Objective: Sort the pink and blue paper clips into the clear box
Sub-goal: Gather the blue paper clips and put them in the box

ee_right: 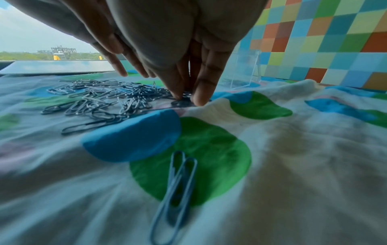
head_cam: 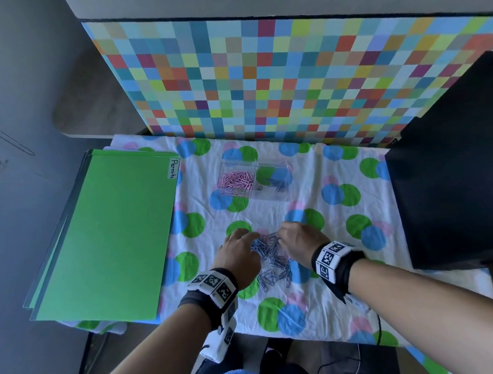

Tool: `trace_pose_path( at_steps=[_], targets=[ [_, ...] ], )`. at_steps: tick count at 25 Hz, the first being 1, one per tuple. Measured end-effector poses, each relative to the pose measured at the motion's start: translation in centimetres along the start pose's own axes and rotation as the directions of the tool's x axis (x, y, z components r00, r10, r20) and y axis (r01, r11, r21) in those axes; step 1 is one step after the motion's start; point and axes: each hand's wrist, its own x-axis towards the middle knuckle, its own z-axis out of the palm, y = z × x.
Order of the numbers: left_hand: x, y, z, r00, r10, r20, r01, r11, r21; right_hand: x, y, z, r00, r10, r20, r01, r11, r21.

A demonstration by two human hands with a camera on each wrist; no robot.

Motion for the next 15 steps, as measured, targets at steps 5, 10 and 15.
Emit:
trace_pose_path(
  at_steps=[5,10,15],
  targets=[
    [0.3,0.7,-0.1,1.000,-0.012,-0.021,0.009,0.992,-0.122,0.6,0.1,-0.8,0.998,0.056,0.004,-0.056,0.998,0.019],
    [1.6,1.6,-0.6,0.982,-0.190,0.005,0.170,0.864,-0.473,0.4,0.0,-1.9,0.983,0.171,-0.072,-0.148,0.956,0.252],
    [2.7,3.1,-1.5,0.878,-0.304,0.370,0.376,-0.042,-0.926,-0.5,-3.1,-3.9,0.987,0.014,-0.161,0.073,0.851,0.520]
  ],
)
